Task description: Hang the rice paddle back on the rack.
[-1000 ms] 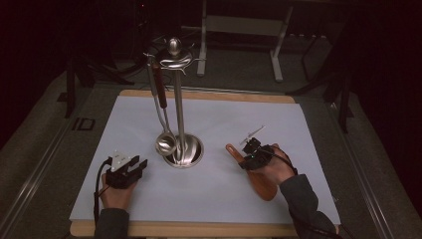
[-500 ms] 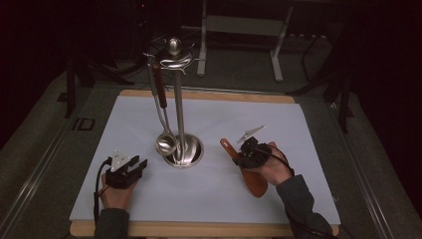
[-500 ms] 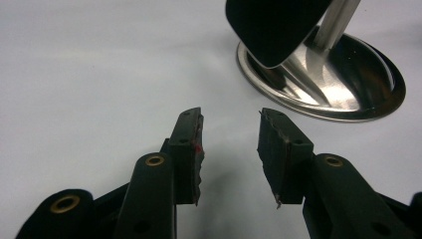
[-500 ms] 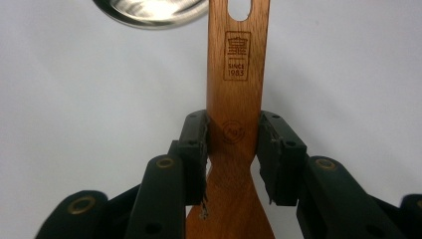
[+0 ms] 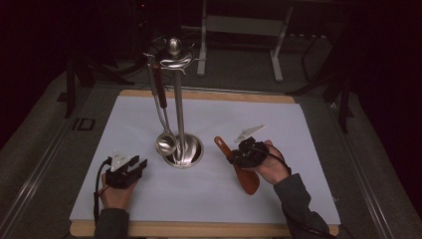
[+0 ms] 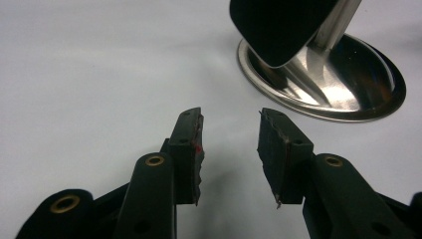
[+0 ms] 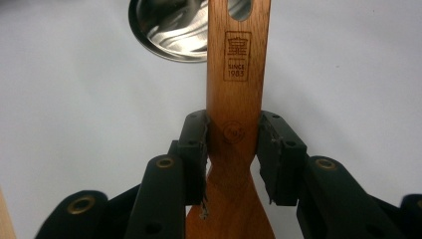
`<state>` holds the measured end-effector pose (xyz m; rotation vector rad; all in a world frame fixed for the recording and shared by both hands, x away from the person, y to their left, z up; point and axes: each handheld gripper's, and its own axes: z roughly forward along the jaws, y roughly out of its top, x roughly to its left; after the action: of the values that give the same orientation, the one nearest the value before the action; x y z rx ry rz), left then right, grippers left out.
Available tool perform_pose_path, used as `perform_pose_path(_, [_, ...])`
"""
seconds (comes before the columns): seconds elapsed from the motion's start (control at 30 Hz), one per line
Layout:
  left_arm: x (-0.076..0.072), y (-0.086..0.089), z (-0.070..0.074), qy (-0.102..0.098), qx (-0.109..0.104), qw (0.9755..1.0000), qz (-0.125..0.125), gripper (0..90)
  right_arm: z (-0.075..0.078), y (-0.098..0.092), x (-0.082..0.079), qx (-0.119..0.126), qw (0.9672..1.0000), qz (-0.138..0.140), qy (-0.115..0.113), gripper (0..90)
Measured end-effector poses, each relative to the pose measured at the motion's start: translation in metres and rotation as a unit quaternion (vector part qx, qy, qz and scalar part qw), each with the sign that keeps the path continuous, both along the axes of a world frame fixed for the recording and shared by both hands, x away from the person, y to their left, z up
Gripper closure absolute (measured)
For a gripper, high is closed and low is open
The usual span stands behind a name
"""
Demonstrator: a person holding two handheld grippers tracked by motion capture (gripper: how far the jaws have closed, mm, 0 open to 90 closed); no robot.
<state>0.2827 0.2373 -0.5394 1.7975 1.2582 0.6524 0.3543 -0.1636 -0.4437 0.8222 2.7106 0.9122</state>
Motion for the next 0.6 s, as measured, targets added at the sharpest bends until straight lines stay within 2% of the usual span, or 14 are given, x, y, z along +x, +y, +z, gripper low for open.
perform_pose_path(0.1, [0.0000, 0.0000, 0.0000, 0.000, 0.000, 1.0000, 0.000, 61.9, 0.0017, -0.0010, -0.0003, 0.006, 0.9999, 0.003, -0.008, 66.3])
perform_pose_path(0.6, [0.0001, -0.0004, 0.0000, 0.000, 0.001, 1.0000, 0.001, 61.9, 0.0079, -0.0007, -0.0025, 0.044, 0.9987, 0.017, -0.020, 66.2])
